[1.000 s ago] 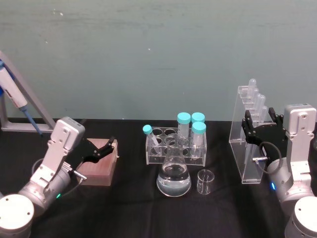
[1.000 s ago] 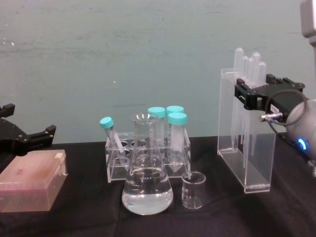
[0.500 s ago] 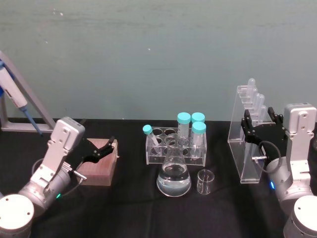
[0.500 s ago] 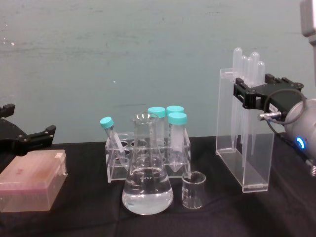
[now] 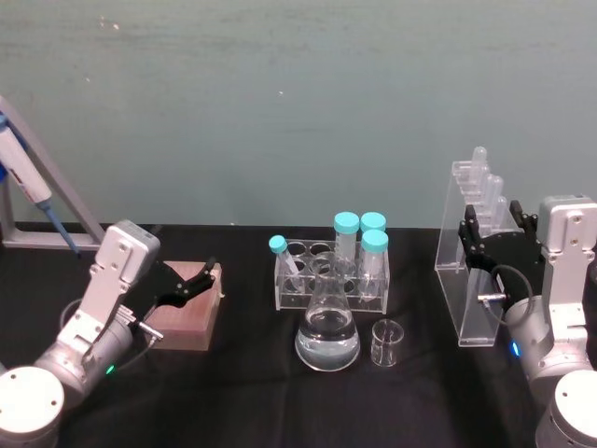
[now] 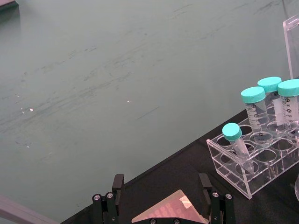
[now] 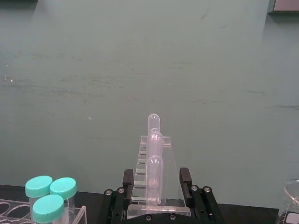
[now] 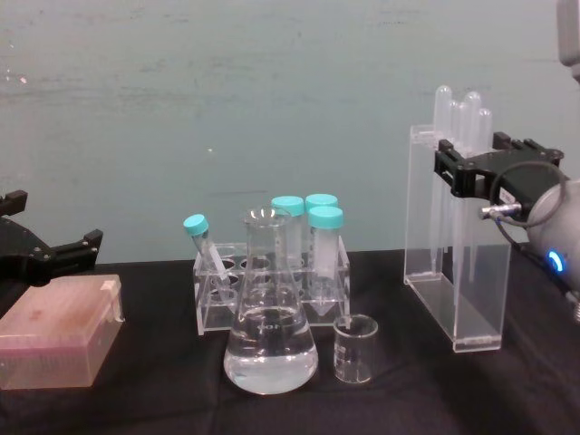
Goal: Place the experimental apparatus aside using one hand.
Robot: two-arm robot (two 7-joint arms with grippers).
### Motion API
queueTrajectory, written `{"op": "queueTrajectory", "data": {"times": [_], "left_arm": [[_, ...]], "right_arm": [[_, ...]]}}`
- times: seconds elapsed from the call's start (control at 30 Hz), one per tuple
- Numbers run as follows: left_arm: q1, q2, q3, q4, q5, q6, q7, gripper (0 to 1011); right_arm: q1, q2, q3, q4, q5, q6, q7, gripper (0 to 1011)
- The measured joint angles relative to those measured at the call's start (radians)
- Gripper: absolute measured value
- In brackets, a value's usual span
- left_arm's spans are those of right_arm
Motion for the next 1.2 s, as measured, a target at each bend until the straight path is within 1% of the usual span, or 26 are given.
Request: {"op": "queueTrajectory", "data": {"times": [1.2], "left_arm": [[0.0,0.0,0.0,0.0,0.0,0.0,0.0,1000]], "right_arm": [[-0.023,0.009,0.017,-0.032,-0.023,-0.027,-0.012,601]]}}
